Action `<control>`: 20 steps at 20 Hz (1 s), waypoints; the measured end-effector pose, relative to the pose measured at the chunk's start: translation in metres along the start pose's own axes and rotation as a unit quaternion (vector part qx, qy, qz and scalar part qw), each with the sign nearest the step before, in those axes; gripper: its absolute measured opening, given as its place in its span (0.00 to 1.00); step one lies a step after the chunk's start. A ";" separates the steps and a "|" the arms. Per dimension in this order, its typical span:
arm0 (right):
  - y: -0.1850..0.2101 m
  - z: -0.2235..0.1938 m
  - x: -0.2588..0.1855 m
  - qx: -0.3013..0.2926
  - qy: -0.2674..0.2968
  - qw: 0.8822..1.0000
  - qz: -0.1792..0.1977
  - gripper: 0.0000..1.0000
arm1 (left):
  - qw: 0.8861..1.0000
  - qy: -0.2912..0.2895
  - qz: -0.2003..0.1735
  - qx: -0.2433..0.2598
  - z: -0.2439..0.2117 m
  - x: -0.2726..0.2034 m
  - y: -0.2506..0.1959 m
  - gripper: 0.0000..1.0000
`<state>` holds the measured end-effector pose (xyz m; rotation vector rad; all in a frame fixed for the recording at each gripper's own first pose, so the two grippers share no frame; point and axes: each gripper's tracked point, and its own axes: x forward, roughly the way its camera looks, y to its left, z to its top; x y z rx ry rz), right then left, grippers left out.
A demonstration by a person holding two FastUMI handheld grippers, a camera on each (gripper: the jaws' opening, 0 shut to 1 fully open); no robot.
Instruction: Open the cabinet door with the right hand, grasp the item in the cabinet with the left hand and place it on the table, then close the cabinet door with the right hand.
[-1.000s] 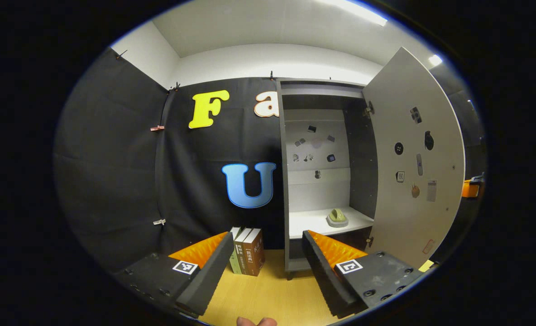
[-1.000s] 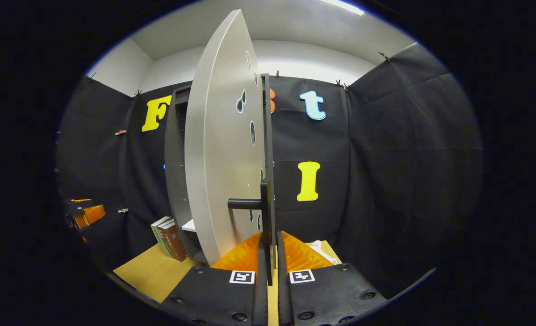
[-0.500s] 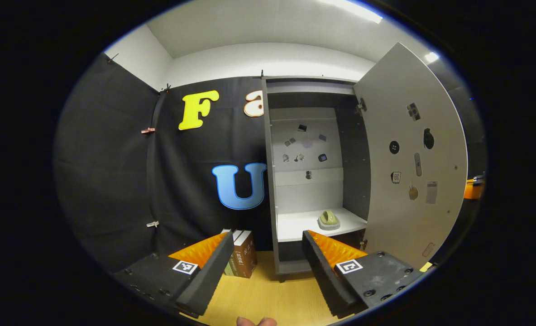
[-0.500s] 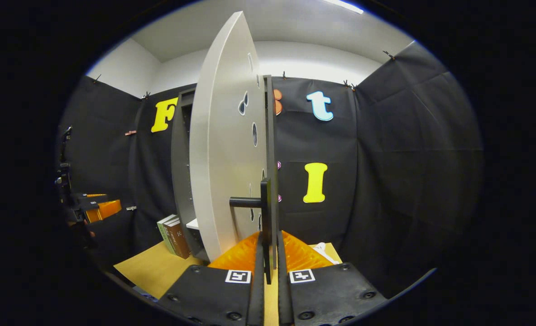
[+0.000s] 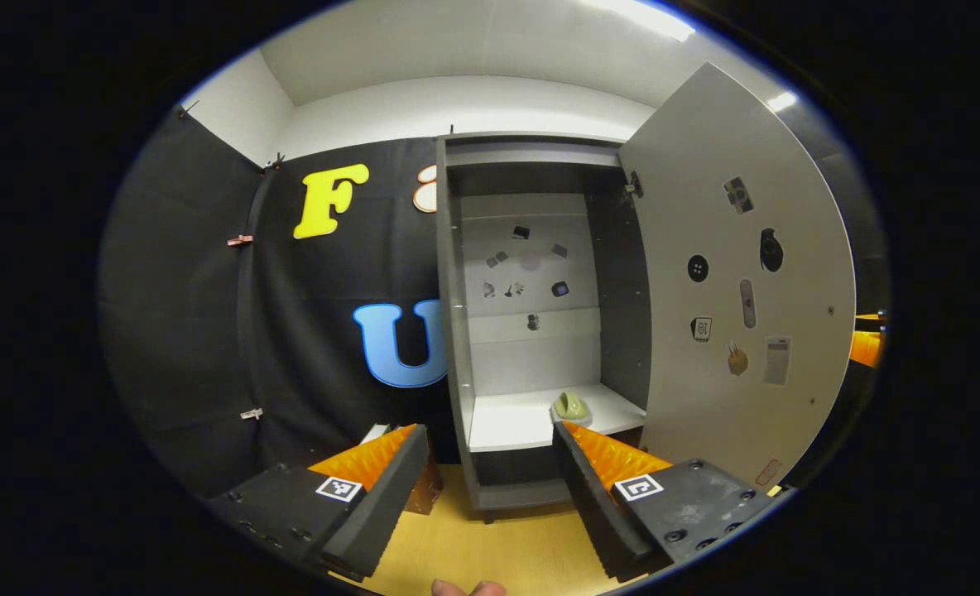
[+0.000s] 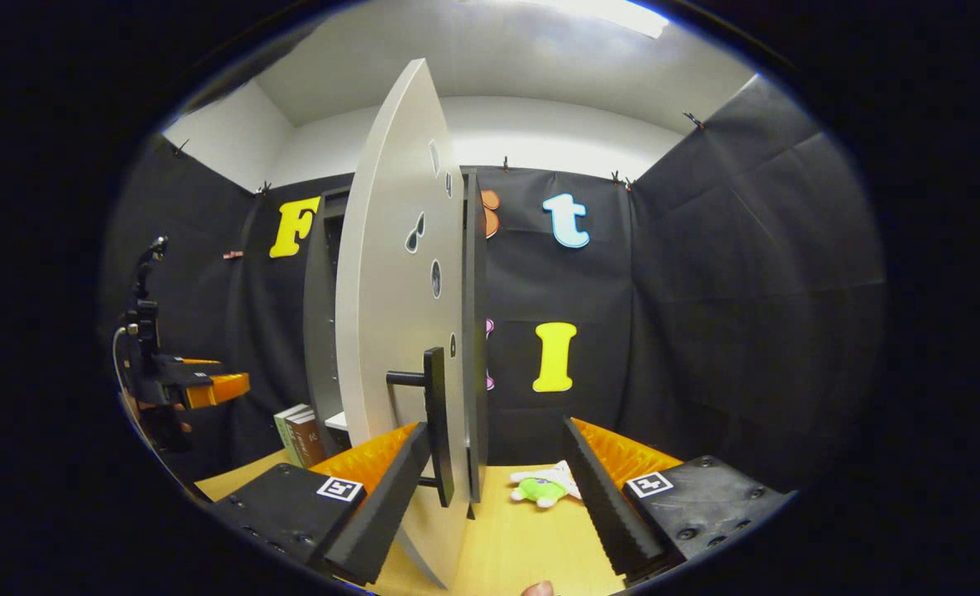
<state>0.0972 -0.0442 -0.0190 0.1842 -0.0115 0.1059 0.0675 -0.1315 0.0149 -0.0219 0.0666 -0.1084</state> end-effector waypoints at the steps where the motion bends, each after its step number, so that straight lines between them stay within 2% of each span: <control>1: -0.008 0.000 -0.002 -0.009 -0.001 1.000 -0.013 1.00 | 1.000 0.004 -0.006 -0.003 -0.002 0.007 -0.006 0.94; 4: -0.025 0.012 -0.013 -0.025 -0.027 0.999 -0.030 0.98 | 0.999 0.012 -0.032 -0.020 -0.001 0.040 -0.028 0.95; 5: -0.032 0.016 -0.016 -0.031 -0.040 0.998 -0.044 0.98 | 0.999 0.019 -0.044 -0.023 -0.002 0.051 -0.036 0.94; 6: -0.043 0.021 -0.017 -0.037 -0.054 0.996 -0.063 0.97 | 0.998 0.025 -0.056 -0.023 -0.002 0.063 -0.044 0.96; 7: -0.052 0.023 -0.017 -0.034 -0.058 0.995 -0.078 0.97 | 0.997 0.032 -0.068 -0.025 -0.002 0.075 -0.052 0.94; 10: -0.068 0.015 -0.018 0.001 -0.037 0.995 -0.090 0.99 | 0.993 0.058 -0.100 -0.034 -0.009 0.116 -0.077 0.95; 13: -0.099 0.007 -0.018 -0.012 -0.029 0.992 -0.125 0.98 | 0.985 0.097 -0.134 -0.046 -0.025 0.158 -0.100 0.95; 14: -0.108 0.004 -0.017 -0.019 -0.026 0.991 -0.132 0.93 | 0.983 0.109 -0.138 -0.048 -0.030 0.173 -0.104 0.94; 15: -0.112 0.001 -0.017 -0.023 -0.023 0.990 -0.135 0.98 | 0.982 0.117 -0.141 -0.048 -0.034 0.188 -0.108 0.94; 17: -0.124 -0.002 -0.013 -0.026 -0.020 0.989 -0.142 1.00 | 0.980 0.132 -0.143 -0.048 -0.040 0.216 -0.115 0.94; 20: -0.140 -0.008 -0.008 -0.024 -0.012 0.989 -0.145 0.98 | 0.975 0.161 -0.146 -0.048 -0.055 0.258 -0.128 0.94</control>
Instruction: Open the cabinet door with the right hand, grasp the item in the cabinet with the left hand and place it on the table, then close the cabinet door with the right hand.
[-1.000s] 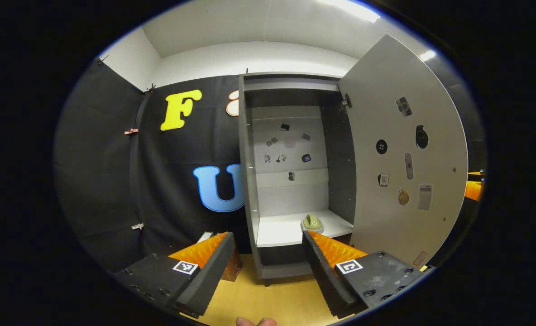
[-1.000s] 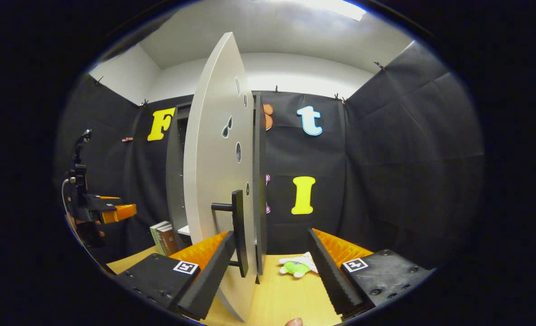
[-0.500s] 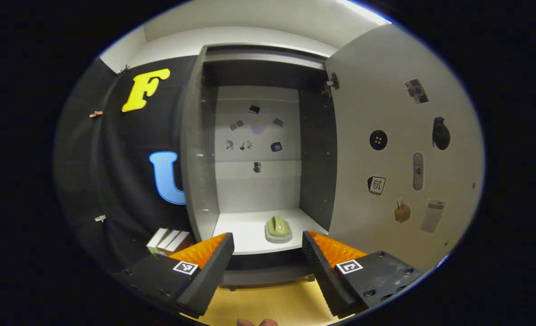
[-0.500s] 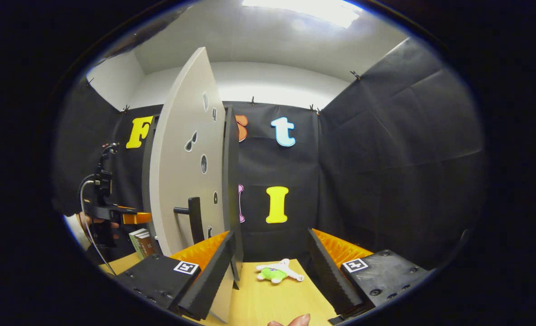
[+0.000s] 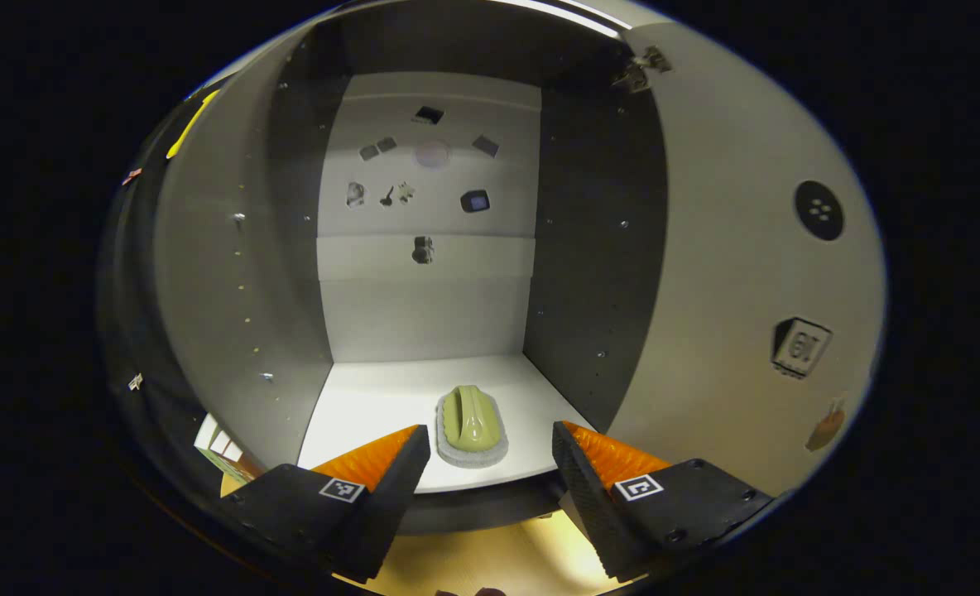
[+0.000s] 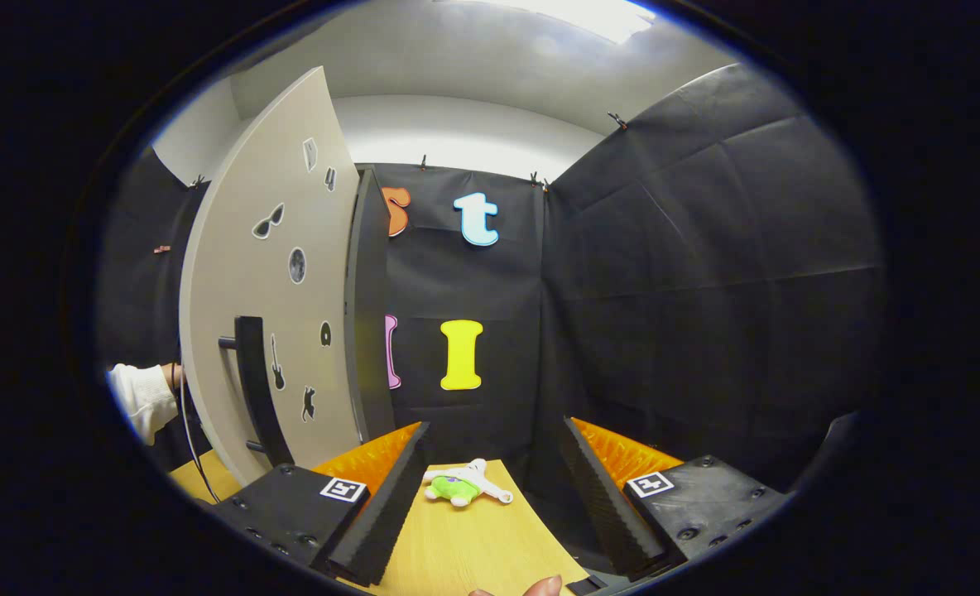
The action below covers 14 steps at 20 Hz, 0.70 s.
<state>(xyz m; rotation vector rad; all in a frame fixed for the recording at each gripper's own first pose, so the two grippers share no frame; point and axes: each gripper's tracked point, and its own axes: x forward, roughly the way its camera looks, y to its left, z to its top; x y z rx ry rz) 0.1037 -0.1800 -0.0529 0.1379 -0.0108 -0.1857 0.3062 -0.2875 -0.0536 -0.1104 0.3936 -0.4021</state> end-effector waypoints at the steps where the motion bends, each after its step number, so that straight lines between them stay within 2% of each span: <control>1: -0.004 -0.002 0.002 -0.001 0.001 1.000 -0.003 0.98 | 1.000 0.010 -0.003 -0.002 -0.001 0.013 0.001 0.94; 5: -0.026 -0.006 0.014 0.001 0.004 1.000 -0.012 0.98 | 0.999 0.043 0.002 -0.012 -0.006 0.064 0.011 0.87; 8: -0.040 -0.009 0.022 -0.002 0.006 1.000 -0.019 0.98 | 0.998 0.062 0.011 0.000 -0.009 0.093 0.019 0.86; 12: -0.051 -0.013 0.031 -0.002 0.010 1.000 -0.028 0.98 | 0.996 0.087 0.019 0.019 -0.019 0.122 0.023 0.74; 14: -0.055 -0.015 0.032 -0.004 0.011 0.999 -0.032 0.98 | 0.994 0.101 0.023 0.026 -0.028 0.129 0.024 0.63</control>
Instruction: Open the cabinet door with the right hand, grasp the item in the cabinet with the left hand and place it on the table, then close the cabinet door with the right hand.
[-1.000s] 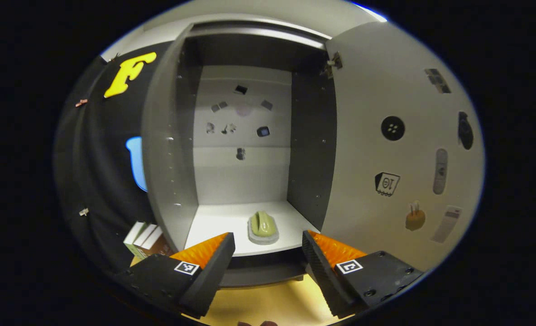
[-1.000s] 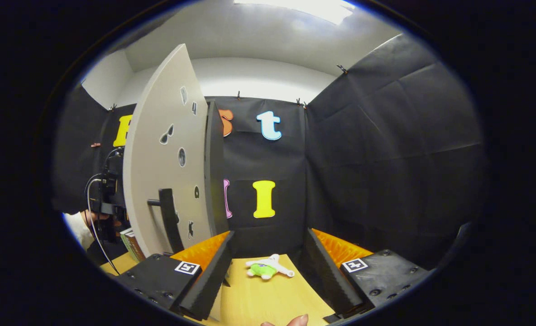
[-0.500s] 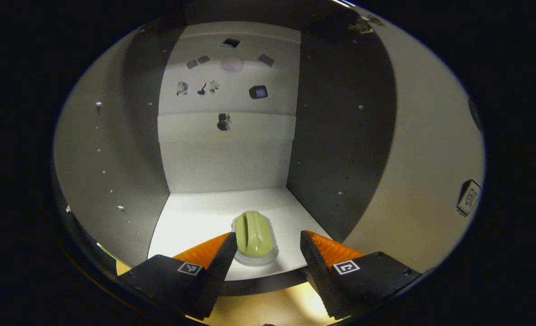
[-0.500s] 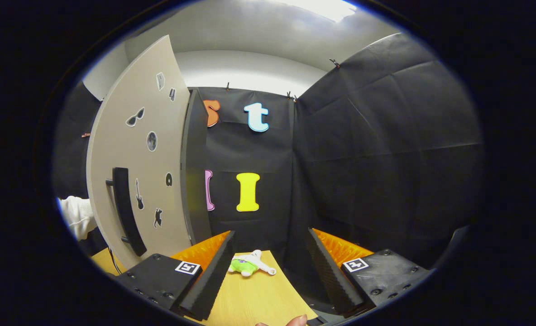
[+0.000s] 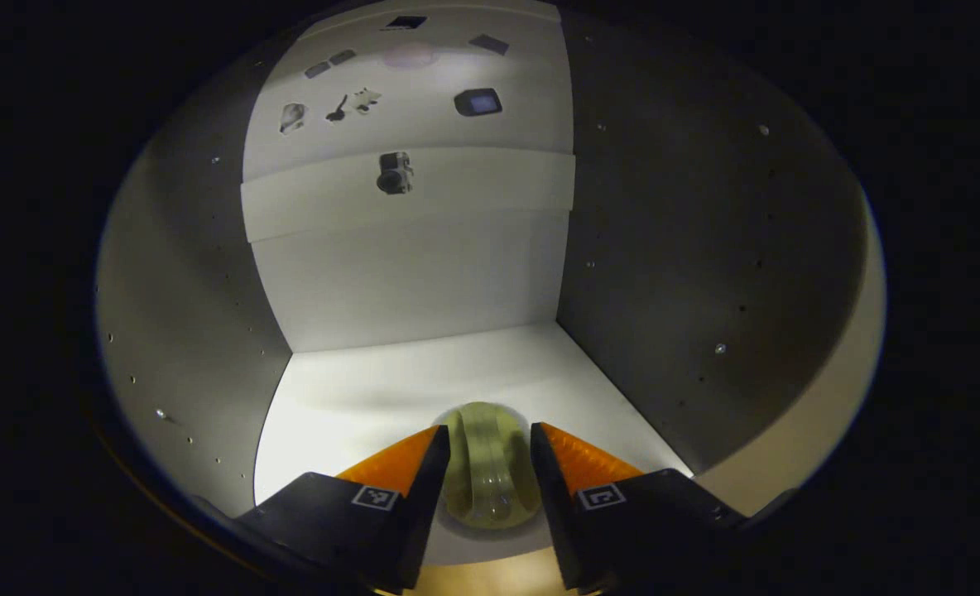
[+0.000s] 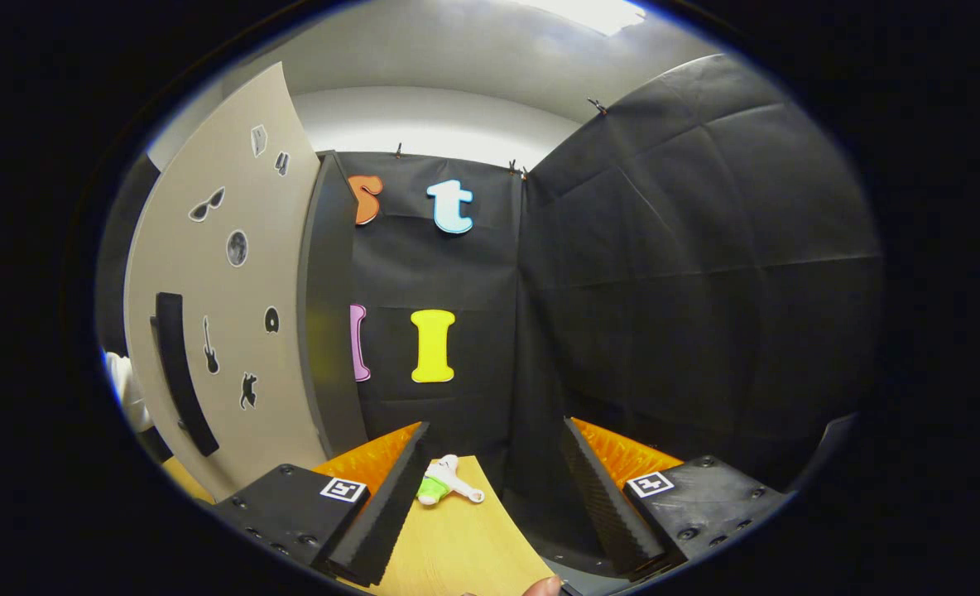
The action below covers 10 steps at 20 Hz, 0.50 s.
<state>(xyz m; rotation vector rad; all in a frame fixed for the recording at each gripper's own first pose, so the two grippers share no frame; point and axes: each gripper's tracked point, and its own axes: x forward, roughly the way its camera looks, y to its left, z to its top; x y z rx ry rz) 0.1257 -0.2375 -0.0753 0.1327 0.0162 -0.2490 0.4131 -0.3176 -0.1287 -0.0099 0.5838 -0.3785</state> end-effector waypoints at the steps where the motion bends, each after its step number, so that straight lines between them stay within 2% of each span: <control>1: -0.001 -0.001 0.000 0.000 0.001 1.000 -0.002 0.98 | 1.000 0.009 0.006 0.001 -0.005 0.004 0.001 0.57; 3: -0.001 -0.002 0.001 0.001 0.003 1.000 -0.003 1.00 | 1.000 0.001 0.011 0.008 -0.003 0.007 0.004 0.41; 4: 0.000 -0.003 -0.001 -0.001 0.002 1.000 -0.003 0.98 | 1.000 0.000 0.011 0.010 -0.004 0.006 0.005 0.37; 5: 0.001 -0.002 -0.002 -0.004 0.001 1.000 -0.004 0.98 | 1.000 -0.004 0.011 0.012 -0.003 0.004 0.005 0.27; 10: 0.011 0.004 -0.016 -0.011 -0.006 1.000 -0.005 0.98 | 1.000 -0.022 0.000 0.016 0.001 -0.022 0.006 0.23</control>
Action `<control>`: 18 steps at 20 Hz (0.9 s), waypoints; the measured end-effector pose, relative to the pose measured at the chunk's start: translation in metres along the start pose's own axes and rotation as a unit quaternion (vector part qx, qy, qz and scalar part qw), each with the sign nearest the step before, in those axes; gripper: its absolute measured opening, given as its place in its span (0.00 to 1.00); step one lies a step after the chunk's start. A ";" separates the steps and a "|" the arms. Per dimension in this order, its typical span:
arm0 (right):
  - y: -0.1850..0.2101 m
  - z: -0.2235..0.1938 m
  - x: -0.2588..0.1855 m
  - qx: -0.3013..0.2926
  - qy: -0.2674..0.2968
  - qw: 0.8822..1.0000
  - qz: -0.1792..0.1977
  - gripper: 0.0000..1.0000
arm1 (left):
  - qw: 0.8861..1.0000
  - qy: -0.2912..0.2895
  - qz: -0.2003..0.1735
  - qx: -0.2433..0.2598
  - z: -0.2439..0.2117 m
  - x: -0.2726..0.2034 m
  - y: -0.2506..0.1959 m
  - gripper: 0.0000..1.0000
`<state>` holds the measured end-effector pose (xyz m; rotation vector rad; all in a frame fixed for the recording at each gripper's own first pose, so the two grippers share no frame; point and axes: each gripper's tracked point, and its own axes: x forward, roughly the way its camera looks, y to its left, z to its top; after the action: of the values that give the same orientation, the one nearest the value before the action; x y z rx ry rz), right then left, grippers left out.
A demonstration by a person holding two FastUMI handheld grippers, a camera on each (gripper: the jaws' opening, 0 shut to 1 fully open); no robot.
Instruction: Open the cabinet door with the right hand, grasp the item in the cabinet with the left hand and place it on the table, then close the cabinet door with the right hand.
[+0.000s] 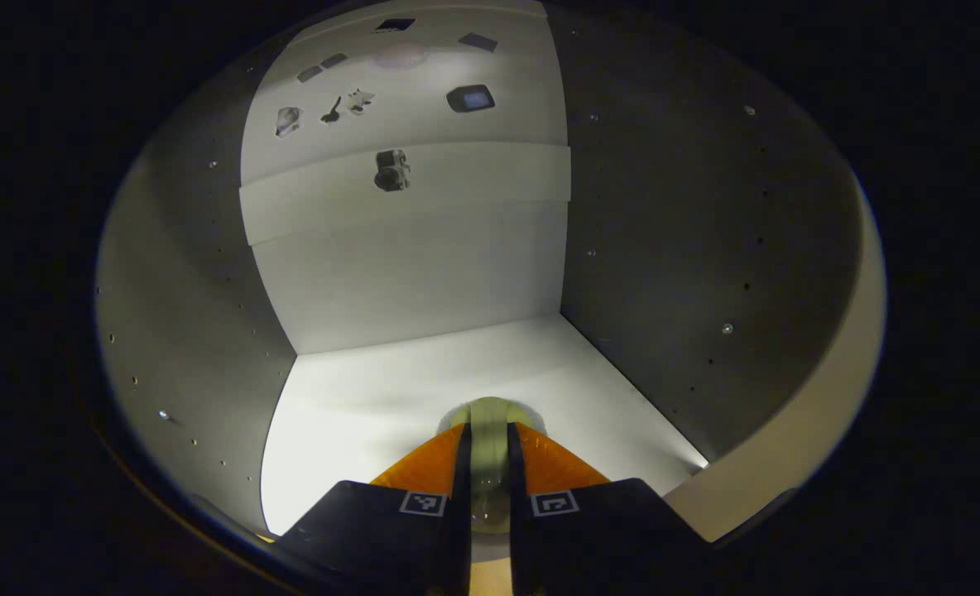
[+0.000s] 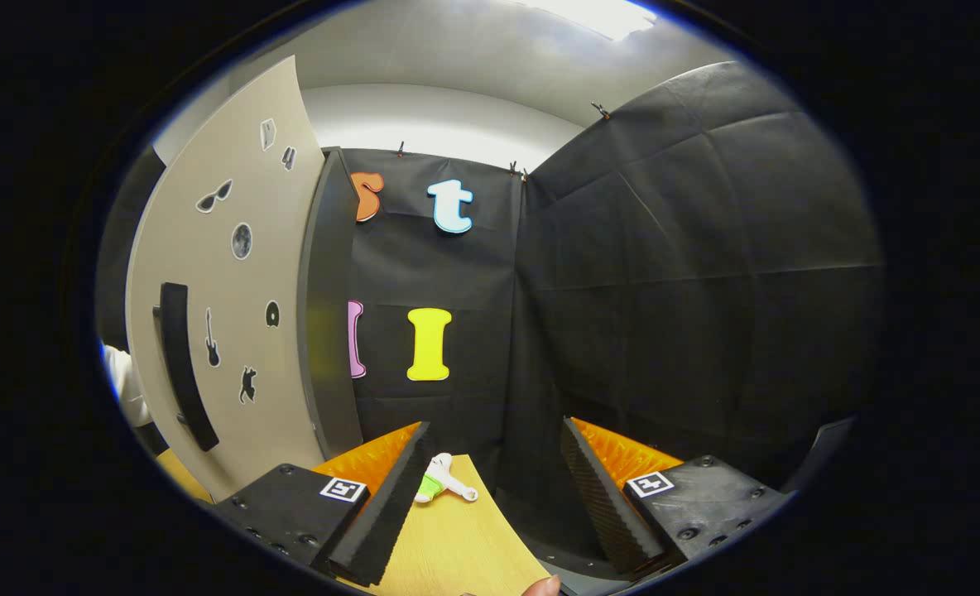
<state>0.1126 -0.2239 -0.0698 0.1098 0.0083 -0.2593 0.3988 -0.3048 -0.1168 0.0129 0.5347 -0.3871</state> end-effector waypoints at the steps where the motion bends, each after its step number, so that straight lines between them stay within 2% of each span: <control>1: 0.004 0.002 -0.003 0.001 -0.001 1.000 0.002 0.98 | 1.000 -0.005 -0.002 0.000 0.001 -0.010 0.000 0.23; 9: 0.040 0.010 -0.030 0.017 -0.007 1.000 0.022 0.98 | 0.998 -0.053 -0.011 -0.019 -0.022 -0.122 0.011 0.21; 16: 0.075 0.016 -0.044 -0.003 -0.013 0.999 0.043 0.98 | 0.997 -0.076 0.019 -0.023 -0.095 -0.210 0.026 0.22; 17: 0.078 0.017 -0.044 -0.006 -0.014 0.999 0.045 0.93 | 0.996 -0.079 0.026 -0.021 -0.108 -0.217 0.027 0.23; 18: 0.082 0.017 -0.045 -0.007 -0.012 0.999 0.047 0.97 | 0.996 -0.082 0.027 -0.022 -0.120 -0.223 0.025 0.23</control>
<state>0.0903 -0.1355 -0.0432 0.0921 -0.0182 -0.1656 0.1722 -0.1886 -0.1114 -0.0462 0.3791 -0.3200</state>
